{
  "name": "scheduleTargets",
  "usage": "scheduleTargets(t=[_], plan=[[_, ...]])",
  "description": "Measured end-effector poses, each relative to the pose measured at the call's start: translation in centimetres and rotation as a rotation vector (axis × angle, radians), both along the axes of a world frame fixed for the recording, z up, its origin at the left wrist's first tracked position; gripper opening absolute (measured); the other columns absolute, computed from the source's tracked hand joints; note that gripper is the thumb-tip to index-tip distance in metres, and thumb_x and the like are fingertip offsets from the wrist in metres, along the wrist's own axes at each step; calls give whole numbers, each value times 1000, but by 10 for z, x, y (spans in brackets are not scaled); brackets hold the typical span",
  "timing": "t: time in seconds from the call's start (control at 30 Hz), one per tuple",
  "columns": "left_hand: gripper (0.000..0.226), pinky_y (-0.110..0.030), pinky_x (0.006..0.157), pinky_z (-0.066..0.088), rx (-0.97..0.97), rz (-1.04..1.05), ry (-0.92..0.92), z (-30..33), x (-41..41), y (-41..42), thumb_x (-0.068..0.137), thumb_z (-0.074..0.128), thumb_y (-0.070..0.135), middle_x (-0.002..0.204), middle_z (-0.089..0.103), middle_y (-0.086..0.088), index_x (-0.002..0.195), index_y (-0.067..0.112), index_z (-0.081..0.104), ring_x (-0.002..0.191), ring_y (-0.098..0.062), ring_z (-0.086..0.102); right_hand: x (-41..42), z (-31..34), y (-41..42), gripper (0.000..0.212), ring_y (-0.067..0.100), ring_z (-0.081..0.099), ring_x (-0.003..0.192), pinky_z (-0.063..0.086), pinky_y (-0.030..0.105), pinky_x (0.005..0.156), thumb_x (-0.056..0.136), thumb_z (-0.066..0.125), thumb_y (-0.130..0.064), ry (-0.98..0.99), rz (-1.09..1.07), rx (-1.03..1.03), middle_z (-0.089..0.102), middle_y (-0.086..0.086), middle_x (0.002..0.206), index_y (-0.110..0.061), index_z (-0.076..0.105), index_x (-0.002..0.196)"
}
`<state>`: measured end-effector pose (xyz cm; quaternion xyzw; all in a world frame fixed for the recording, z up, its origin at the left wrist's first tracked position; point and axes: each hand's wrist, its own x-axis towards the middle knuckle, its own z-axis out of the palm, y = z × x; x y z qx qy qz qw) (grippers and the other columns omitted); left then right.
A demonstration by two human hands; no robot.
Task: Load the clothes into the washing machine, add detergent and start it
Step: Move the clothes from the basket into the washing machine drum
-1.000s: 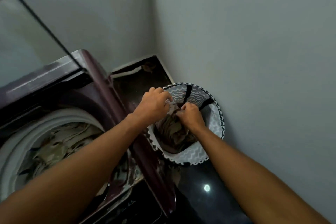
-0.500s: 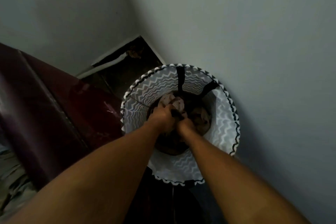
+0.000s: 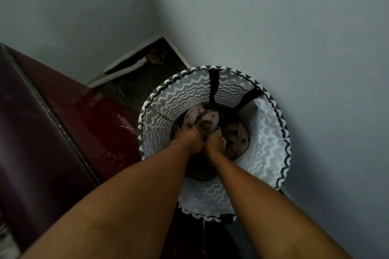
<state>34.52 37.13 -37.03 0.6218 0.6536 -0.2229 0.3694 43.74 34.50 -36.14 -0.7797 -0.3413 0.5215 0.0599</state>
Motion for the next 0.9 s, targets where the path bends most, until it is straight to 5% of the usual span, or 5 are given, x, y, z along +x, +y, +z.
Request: scheduleTargets(t=[0.2,0.4,0.6,0.73,0.9], plan=[[77,-57,117,24,-103,-58,-24,68,-5,4,93,56,39,162,9,-15,155,27,13,145,-44,18,8,73,-5,42,30,63,85,39,26,70,93,52,-42,50,-128,179,69,12,90,-7,72,83],[97,-45,103,46,-90,64,-145,152,-15,-4,57,87,39,141,47,-10,140,18,41,127,-31,49,3,175,-1,55,16,60,60,43,27,59,97,48,-35,165,-322,278,65,-4,59,-18,58,45],[55,-31,67,57,10,382,-610,255,-24,-42,59,80,21,90,70,-2,109,31,60,79,-14,67,-7,275,-2,37,22,49,55,40,32,53,78,54,-15,333,-422,413,52,0,48,-17,44,43],[51,-17,77,53,221,490,-798,309,-44,-65,71,78,-7,96,70,8,114,18,64,89,2,64,-27,339,-1,7,28,58,64,47,30,62,64,44,-5,750,-640,202,57,11,71,-7,51,64],[41,-42,77,54,519,660,-667,371,-77,-80,74,66,36,99,71,-20,97,2,69,92,-21,66,-72,411,5,25,26,61,66,52,25,59,69,39,-4,1142,-531,242,60,13,77,2,60,81]])
